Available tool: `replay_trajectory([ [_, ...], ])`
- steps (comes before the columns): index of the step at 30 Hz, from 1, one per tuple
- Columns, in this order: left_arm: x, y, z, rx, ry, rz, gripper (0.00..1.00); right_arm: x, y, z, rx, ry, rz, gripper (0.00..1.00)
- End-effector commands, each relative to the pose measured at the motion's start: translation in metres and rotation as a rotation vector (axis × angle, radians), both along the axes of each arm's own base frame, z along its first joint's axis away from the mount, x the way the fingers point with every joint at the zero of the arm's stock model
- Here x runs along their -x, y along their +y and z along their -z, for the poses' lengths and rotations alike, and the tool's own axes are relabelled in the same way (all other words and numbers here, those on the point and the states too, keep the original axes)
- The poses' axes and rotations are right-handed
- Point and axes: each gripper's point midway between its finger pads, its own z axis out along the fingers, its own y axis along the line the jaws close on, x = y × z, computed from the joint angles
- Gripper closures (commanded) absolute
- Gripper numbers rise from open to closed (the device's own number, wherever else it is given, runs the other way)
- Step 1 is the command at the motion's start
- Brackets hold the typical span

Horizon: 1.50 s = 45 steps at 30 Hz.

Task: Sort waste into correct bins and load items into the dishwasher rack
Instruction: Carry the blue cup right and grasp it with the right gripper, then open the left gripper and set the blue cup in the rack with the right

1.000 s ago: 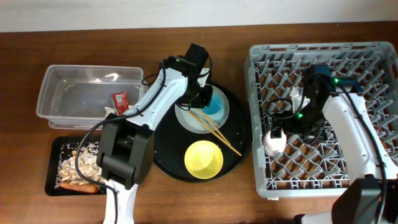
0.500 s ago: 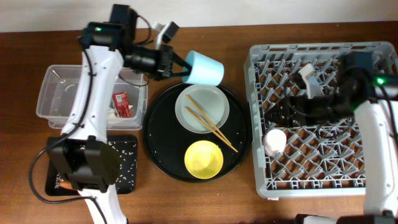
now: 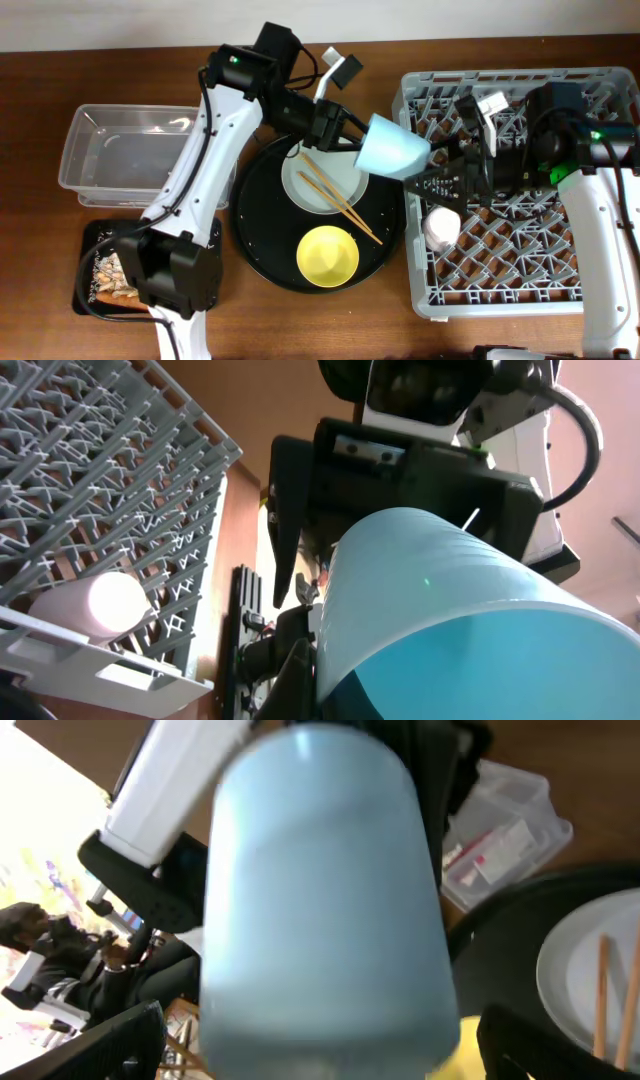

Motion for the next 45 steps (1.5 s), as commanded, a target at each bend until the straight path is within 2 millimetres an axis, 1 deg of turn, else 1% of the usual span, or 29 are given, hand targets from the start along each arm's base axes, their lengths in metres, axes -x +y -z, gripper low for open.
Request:
replay_trajectory([
  [1,0.01,-0.004,-0.01,0.021,-0.043,0.022,1.0,0.001,0.004,-0.016,-0.068,-0.058,-0.023,0.01],
  [2,0.011,-0.005,-0.01,0.021,-0.044,0.024,1.0,0.001,0.004,-0.016,-0.071,-0.059,-0.023,0.0],
  [8,0.013,-0.008,-0.01,0.025,-0.05,0.034,1.0,0.001,0.005,-0.016,-0.07,-0.064,-0.029,0.2],
  [11,0.016,-0.013,-0.01,0.032,-0.069,0.049,1.0,0.003,0.008,-0.016,-0.067,-0.063,-0.04,0.24],
  [13,0.019,-0.017,-0.008,0.019,-0.082,0.057,1.0,0.003,0.008,-0.016,-0.067,-0.063,-0.04,0.29],
  [16,0.019,-0.017,-0.008,0.019,-0.082,0.057,1.0,0.003,0.008,-0.016,-0.066,-0.063,-0.04,0.4],
  [17,0.018,-0.017,-0.006,0.011,-0.085,0.055,1.0,0.003,0.008,-0.016,-0.066,-0.064,-0.04,0.43],
  [18,0.018,-0.017,-0.004,-0.002,-0.09,0.052,1.0,0.003,0.008,-0.016,-0.066,-0.065,-0.04,0.43],
  [19,0.017,-0.016,0.001,-0.031,-0.094,0.046,0.99,0.001,0.008,-0.016,-0.066,-0.079,-0.04,0.43],
  [21,0.016,-0.015,0.007,-0.065,-0.096,0.04,0.91,-0.001,0.008,-0.017,-0.064,-0.108,-0.04,0.46],
  [22,0.015,-0.014,0.011,-0.089,-0.103,0.035,0.89,-0.003,0.008,-0.017,-0.062,-0.13,-0.041,0.5],
  [26,0.016,-0.012,0.019,-0.142,-0.098,0.027,0.86,-0.006,0.007,-0.018,-0.06,-0.162,-0.042,0.51],
  [35,0.016,-0.01,0.023,-0.17,-0.095,0.023,0.85,-0.012,0.007,-0.02,-0.056,-0.217,-0.042,0.5],
  [37,0.011,-0.009,0.032,-0.215,-0.128,0.011,0.83,-0.012,0.007,-0.02,-0.057,-0.215,-0.042,0.5],
  [38,0.006,-0.007,0.038,-0.249,-0.152,-0.005,0.8,-0.013,0.007,-0.018,-0.045,-0.183,-0.033,0.5],
  [40,-0.008,-0.004,0.047,-0.319,-0.154,-0.06,0.79,-0.016,0.005,-0.011,-0.007,-0.144,-0.013,0.5],
  [41,-0.02,0.0,0.054,-0.371,-0.15,-0.111,0.76,-0.018,0.004,-0.006,0.021,-0.14,-0.003,0.5],
  [42,-0.036,0.008,0.063,-0.447,-0.145,-0.186,0.75,-0.021,0.003,-0.002,0.05,-0.128,0.011,0.5],
  [43,-0.047,0.015,0.07,-0.505,-0.143,-0.24,0.74,-0.025,0.001,0.002,0.081,-0.106,0.032,0.5],
  [44,-0.063,0.028,0.081,-0.596,-0.135,-0.326,0.73,-0.033,-0.006,0.01,0.136,-0.062,0.084,0.5],
  [45,-0.066,0.032,0.083,-0.618,-0.127,-0.347,0.7,-0.038,-0.011,0.015,0.163,-0.031,0.119,0.5],
])
